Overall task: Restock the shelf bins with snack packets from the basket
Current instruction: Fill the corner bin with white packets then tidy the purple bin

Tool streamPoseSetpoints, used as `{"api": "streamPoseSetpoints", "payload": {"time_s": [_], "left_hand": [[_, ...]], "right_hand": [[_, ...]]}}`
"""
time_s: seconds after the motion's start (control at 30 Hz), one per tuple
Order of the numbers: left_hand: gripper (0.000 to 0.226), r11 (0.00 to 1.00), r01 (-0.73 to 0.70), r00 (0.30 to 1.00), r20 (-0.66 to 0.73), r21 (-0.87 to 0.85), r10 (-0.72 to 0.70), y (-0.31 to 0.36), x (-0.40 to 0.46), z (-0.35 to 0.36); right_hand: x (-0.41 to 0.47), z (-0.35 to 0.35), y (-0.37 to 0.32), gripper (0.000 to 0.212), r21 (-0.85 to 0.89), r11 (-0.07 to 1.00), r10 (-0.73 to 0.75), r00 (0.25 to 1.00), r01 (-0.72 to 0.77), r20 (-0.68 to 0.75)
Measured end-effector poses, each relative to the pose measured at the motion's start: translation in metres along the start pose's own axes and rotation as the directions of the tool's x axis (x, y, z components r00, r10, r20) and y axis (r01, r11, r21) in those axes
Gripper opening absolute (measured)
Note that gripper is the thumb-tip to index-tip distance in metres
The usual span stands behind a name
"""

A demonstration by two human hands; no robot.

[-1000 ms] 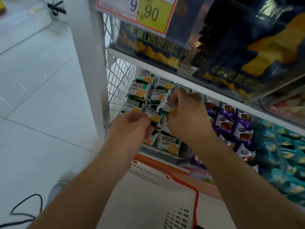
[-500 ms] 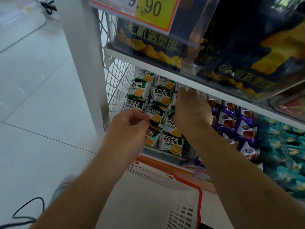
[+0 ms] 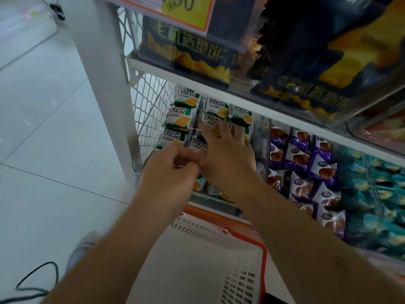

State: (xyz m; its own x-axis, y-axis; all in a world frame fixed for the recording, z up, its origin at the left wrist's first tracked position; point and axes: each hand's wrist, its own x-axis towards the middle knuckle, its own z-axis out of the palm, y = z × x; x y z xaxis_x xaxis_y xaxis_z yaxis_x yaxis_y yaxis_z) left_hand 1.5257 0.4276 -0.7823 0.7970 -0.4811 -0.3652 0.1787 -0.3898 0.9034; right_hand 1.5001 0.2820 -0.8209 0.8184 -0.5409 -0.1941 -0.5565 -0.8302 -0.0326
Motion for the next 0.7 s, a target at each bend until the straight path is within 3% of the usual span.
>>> {"api": "streamPoseSetpoints", "payload": {"time_s": [0.2, 0.43, 0.5, 0.57, 0.63, 0.7], "left_hand": [[0.02, 0.999, -0.043, 0.999, -0.004, 0.015, 0.043, -0.005, 0.0, -0.003], [0.028, 0.938, -0.234, 0.972, 0.028, 0.257, 0.235, -0.012, 0.008, -0.005], [0.033, 0.873, -0.304, 0.951, 0.068, 0.382, 0.301, -0.016, 0.013, -0.005], [0.043, 0.741, -0.37, 0.924, 0.139, 0.561, 0.356, -0.022, 0.022, -0.006], [0.057, 0.605, -0.38, 0.92, 0.216, 0.7, 0.328, -0.025, 0.035, -0.007], [0.072, 0.542, -0.375, 0.927, 0.292, 0.752, 0.236, -0.02, 0.05, -0.006]], "right_hand": [[0.0, -0.01, -0.006, 0.087, 0.024, 0.999, 0.035, 0.999, -0.035, -0.003], [0.005, -0.015, 0.012, 0.086, 0.329, 0.944, -0.006, 0.998, -0.014, 0.061], [0.001, -0.019, 0.015, 0.082, 0.339, 0.94, 0.044, 0.999, -0.043, 0.004], [-0.01, -0.022, 0.014, 0.086, 0.301, 0.951, 0.053, 0.997, -0.066, 0.049], [-0.028, -0.025, 0.012, 0.1, 0.228, 0.972, 0.019, 0.989, -0.052, 0.147], [-0.042, -0.026, 0.012, 0.098, 0.086, 0.996, 0.002, 0.985, -0.017, 0.171]]}}
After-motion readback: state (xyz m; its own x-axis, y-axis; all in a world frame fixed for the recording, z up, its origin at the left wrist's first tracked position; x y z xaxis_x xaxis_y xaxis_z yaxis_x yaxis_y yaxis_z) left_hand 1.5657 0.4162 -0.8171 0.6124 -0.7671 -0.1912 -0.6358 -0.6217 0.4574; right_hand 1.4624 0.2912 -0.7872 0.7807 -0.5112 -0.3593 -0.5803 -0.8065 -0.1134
